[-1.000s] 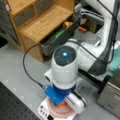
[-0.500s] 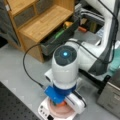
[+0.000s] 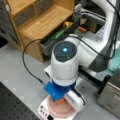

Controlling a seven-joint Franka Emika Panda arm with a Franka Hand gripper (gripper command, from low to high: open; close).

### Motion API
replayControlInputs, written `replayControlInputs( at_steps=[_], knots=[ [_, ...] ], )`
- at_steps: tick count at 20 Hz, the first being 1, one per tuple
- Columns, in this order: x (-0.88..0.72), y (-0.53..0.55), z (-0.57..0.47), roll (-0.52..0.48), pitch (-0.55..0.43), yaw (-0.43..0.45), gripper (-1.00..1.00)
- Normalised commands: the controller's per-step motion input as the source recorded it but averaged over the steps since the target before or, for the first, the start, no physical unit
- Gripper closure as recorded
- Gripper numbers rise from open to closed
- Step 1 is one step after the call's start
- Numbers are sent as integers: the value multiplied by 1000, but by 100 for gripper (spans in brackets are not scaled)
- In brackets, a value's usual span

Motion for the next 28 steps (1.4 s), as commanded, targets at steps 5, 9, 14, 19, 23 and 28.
replayControlInputs(
  at_steps=[5, 9, 14, 19, 23, 28],
  knots=[
    [24, -50, 117, -153, 73, -130, 100],
    [35, -41, 159, -149, 101, -371, 100],
    [34, -60, 243, -150, 97, -382, 100],
    [23, -56, 212, -135, 87, -331, 100],
    [44, -19, 154, -135, 92, -401, 100],
    [74, -30, 201, -50, 107, -455, 100]
  ],
)
